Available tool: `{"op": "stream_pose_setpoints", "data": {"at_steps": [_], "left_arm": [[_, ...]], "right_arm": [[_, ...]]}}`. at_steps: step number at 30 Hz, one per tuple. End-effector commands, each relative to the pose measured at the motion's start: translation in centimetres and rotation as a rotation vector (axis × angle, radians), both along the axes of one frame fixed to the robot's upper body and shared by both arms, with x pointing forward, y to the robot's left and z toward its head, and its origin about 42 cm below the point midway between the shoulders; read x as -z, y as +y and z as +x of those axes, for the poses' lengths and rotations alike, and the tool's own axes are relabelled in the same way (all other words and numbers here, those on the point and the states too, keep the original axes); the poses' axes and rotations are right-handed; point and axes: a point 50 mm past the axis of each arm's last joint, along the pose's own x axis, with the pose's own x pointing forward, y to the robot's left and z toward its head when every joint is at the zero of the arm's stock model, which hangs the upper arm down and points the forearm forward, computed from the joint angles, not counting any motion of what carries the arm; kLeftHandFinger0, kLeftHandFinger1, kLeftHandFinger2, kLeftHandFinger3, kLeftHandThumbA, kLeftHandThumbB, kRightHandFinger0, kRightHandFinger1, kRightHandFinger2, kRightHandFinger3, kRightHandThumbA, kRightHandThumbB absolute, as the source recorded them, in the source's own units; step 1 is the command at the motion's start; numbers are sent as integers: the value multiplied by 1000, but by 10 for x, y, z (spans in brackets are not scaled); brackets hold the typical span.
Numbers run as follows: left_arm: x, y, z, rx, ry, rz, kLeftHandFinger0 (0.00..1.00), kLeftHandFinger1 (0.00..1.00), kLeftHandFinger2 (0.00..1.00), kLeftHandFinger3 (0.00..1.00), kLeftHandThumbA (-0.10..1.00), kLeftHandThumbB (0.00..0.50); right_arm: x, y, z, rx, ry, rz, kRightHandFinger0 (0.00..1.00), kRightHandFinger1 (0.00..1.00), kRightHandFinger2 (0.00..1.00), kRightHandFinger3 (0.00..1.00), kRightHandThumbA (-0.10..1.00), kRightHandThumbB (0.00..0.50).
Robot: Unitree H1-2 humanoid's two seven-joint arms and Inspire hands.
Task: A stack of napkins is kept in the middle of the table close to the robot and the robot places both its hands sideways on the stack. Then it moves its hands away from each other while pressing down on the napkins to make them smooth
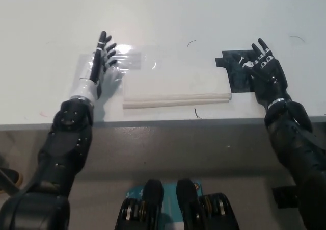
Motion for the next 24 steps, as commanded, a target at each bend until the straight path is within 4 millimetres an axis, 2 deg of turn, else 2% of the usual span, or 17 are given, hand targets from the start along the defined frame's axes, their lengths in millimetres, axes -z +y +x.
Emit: {"op": "stream_pose_setpoints", "data": {"at_steps": [1,3,6,8,9,10,11,12,13,14,15,16,17,18,19,22,24], "left_arm": [[-21,21,0,19,-96,23,1000,1000,1000,1000,1000,318],[-28,25,-9,28,-153,38,1000,1000,1000,1000,1000,347],[-58,21,-37,74,-303,98,1000,1000,1000,1000,1000,387],[-81,16,-70,120,-420,143,1000,1000,1000,1000,1000,320],[-87,14,-79,140,-458,146,1000,1000,1000,1000,1000,309],[-96,11,-101,169,-522,180,1000,1000,1000,1000,1000,284],[-100,9,-116,197,-558,185,1000,1000,1000,1000,1000,279],[-106,8,-130,225,-586,186,1000,1000,1000,1000,1000,344],[-109,7,-147,241,-627,206,1000,1000,1000,1000,1000,307],[-112,6,-161,253,-640,205,1000,1000,1000,1000,1000,314],[-114,5,-184,262,-680,205,1000,1000,1000,1000,1000,330],[-112,5,-197,261,-698,201,1000,1000,1000,1000,1000,353],[-110,4,-212,263,-721,192,1000,1000,1000,1000,1000,356],[-107,5,-229,276,-751,174,1000,1000,1000,1000,1000,335],[-105,5,-238,281,-760,166,1000,1000,1000,1000,1000,335],[-90,6,-274,286,-754,143,1000,1000,1000,1000,1000,320],[-69,8,-309,272,-720,125,1000,1000,1000,1000,1000,325]], "right_arm": [[-26,-14,3,6,-177,-118,1000,1000,1000,1000,1000,354],[-46,-11,-1,-21,-302,-156,1000,1000,1000,1000,1000,343],[-87,-7,-35,-51,-504,-235,1000,1000,1000,1000,1000,335],[-116,-4,-72,-67,-645,-282,1000,1000,1000,1000,1000,322],[-122,-4,-81,-73,-678,-291,1000,1000,1000,1000,1000,323],[-134,-3,-105,-68,-753,-336,1000,1000,1000,1000,1000,342],[-140,-4,-121,-59,-799,-365,1000,1000,1000,1000,1000,344],[-146,-4,-137,-53,-831,-386,1000,1000,1000,1000,1000,367],[-149,-5,-154,-47,-879,-406,1000,1000,1000,1000,1000,358],[-150,-6,-167,-49,-914,-415,1000,1000,1000,1000,1000,350],[-152,-7,-192,-40,-949,-421,1000,1000,1000,1000,1000,374],[-151,-7,-205,-31,-966,-433,1000,1000,1000,1000,1000,376],[-149,-7,-220,-23,-985,-450,1000,1000,1000,1000,1000,376],[-147,-7,-241,-29,-978,-454,1000,1000,1000,1000,1000,400],[-145,-7,-251,-34,-970,-451,1000,1000,1000,1000,1000,409],[-126,-5,-284,-42,-955,-462,1000,1000,1000,1000,1000,394],[-98,-1,-305,-38,-915,-479,1000,1000,1000,1000,1000,367]]}}
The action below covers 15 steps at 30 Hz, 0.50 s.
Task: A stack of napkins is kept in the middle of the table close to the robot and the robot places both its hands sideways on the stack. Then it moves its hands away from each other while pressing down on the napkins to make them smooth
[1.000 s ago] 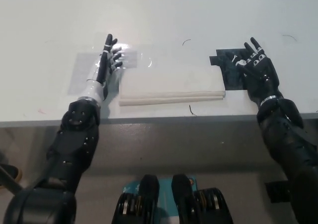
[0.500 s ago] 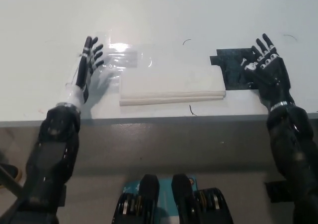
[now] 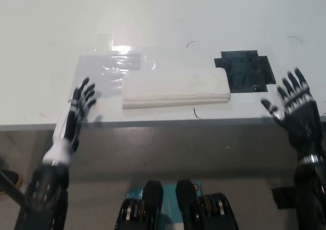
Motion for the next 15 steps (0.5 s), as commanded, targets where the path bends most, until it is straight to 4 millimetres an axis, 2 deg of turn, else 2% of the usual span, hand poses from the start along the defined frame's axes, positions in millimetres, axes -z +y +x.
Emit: {"op": "stream_pose_setpoints", "data": {"at_steps": [1,3,5,6,8,9,10,11,12,15], "left_arm": [[-120,-33,-185,250,-574,118,1000,1000,1000,1000,1000,326],[-107,-32,-207,231,-549,131,1000,1000,1000,1000,1000,278],[-86,-30,-231,235,-495,124,1000,1000,1000,1000,1000,259],[-81,-30,-236,234,-477,119,1000,1000,1000,1000,1000,256],[-66,-31,-255,235,-386,104,1000,1000,1000,1000,1000,285],[-52,-31,-268,262,-303,61,1000,1000,1000,1000,1000,310],[-41,-33,-275,278,-245,24,1000,1000,1000,1000,1000,324],[-33,-36,-281,282,-207,-1,1000,1000,1000,1000,1000,289],[-28,-37,-283,282,-178,-14,1000,1000,1000,1000,1000,284],[-9,-38,-278,267,-91,-35,1000,1000,1000,1000,1000,288]], "right_arm": [[-135,48,-173,-135,-609,-364,1000,1000,1000,1000,1000,364],[-117,47,-186,-149,-567,-372,1000,1000,1000,1000,1000,348],[-95,48,-203,-168,-486,-337,1000,1000,1000,1000,1000,372],[-90,48,-207,-171,-472,-337,1000,1000,1000,1000,1000,373],[-75,52,-219,-172,-435,-331,1000,1000,1000,1000,1000,373],[-62,53,-227,-189,-400,-323,1000,1000,1000,1000,1000,349],[-54,54,-231,-188,-366,-309,1000,1000,1000,1000,1000,360],[-46,56,-236,-171,-322,-299,1000,1000,1000,1000,1000,383],[-43,56,-240,-165,-288,-300,1000,1000,1000,1000,1000,410],[-31,57,-246,-151,-205,-303,1000,1000,1000,1000,1000,397]]}}
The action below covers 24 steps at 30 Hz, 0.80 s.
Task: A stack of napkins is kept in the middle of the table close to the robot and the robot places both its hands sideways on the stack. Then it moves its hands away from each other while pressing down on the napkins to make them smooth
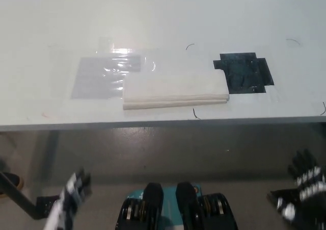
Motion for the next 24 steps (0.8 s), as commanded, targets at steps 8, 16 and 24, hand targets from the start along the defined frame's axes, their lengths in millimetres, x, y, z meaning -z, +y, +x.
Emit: {"op": "stream_pose_setpoints", "data": {"at_steps": [8,16,24], "left_arm": [[-24,-21,-30,132,-48,-120,1000,1000,1000,1000,1000,361],[-13,-18,-7,98,-55,-94,1000,1000,1000,1000,1000,279],[-11,-14,-5,84,-50,-85,1000,1000,1000,1000,1000,289]], "right_arm": [[-24,51,-37,-149,-173,-141,1000,1000,1000,1000,1000,384],[-6,52,-20,-125,-127,-127,1000,1000,1000,1000,1000,410],[-5,54,-12,-118,-127,-127,1000,1000,1000,1000,1000,388]]}}
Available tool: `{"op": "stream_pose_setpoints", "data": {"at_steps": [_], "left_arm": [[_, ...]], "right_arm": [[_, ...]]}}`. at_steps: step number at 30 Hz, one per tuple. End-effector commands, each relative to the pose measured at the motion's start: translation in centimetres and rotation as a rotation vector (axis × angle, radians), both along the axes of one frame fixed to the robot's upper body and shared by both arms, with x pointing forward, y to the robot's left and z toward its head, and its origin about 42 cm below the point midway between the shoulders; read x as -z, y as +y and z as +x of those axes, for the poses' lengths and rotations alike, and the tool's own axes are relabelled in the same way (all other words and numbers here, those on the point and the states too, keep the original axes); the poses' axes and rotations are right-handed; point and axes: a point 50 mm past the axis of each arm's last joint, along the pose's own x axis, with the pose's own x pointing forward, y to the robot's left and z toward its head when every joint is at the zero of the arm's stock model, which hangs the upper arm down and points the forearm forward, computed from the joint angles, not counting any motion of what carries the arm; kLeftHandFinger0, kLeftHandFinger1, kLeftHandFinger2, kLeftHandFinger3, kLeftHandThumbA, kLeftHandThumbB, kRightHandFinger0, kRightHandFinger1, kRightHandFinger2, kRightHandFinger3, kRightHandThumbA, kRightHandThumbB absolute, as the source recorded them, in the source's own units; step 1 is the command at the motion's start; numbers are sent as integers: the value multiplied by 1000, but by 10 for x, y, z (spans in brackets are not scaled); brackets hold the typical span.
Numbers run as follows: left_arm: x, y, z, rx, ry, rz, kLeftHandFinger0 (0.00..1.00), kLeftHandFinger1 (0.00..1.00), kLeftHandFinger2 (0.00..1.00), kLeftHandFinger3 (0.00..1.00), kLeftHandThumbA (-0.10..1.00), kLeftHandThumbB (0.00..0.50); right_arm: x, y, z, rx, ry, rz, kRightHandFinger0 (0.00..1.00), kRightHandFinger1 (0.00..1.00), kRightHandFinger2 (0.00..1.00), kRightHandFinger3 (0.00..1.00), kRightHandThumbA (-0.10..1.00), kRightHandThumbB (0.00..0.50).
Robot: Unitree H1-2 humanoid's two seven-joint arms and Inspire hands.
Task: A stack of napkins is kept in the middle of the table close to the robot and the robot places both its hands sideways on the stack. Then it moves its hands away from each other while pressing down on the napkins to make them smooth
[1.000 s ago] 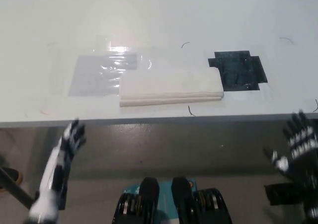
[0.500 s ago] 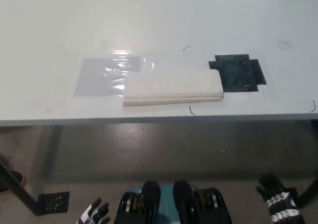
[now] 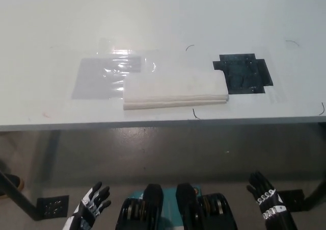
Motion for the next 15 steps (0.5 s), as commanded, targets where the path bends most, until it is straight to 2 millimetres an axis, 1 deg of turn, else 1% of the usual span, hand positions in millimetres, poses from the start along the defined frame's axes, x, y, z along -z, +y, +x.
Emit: {"op": "stream_pose_setpoints", "data": {"at_steps": [1,4,5,7,8,9,11,12,13,14,15], "left_arm": [[-1,1,-2,-4,-18,-1,1000,1000,1000,1000,1000,289],[-1,1,-2,-4,-15,-2,1000,1000,1000,1000,1000,286],[-1,1,-2,-4,-17,-1,1000,1000,1000,1000,1000,277],[0,1,-1,-5,-12,3,1000,1000,1000,1000,1000,285],[0,1,-1,-5,-10,5,1000,1000,1000,1000,1000,283],[0,1,-1,-5,-12,8,1000,1000,1000,1000,1000,275],[0,1,0,-5,-13,20,1000,1000,1000,1000,1000,276],[0,1,1,-4,-12,17,1000,1000,1000,1000,1000,277],[-1,1,1,-5,-12,13,1000,1000,1000,1000,1000,268],[-1,1,1,-6,-16,11,1000,1000,1000,1000,1000,261],[0,1,1,-7,-16,11,1000,1000,1000,1000,1000,261]], "right_arm": [[-7,2,4,25,-80,0,1000,1000,1000,1000,1000,389],[-6,2,5,27,-78,-7,1000,1000,1000,1000,1000,403],[-6,2,5,28,-78,-5,1000,1000,1000,1000,1000,402],[-6,2,5,32,-76,-2,1000,1000,1000,1000,1000,409],[-5,2,5,33,-74,-1,1000,1000,1000,1000,1000,407],[-5,2,5,32,-73,2,1000,1000,1000,1000,1000,390],[-5,3,6,33,-73,8,1000,1000,1000,1000,1000,383],[-5,3,7,33,-73,10,1000,1000,1000,1000,1000,394],[-5,3,7,34,-74,10,1000,1000,1000,1000,1000,393],[-4,3,7,34,-73,7,1000,1000,1000,1000,1000,406],[-4,3,7,34,-73,6,1000,1000,1000,1000,1000,407]]}}
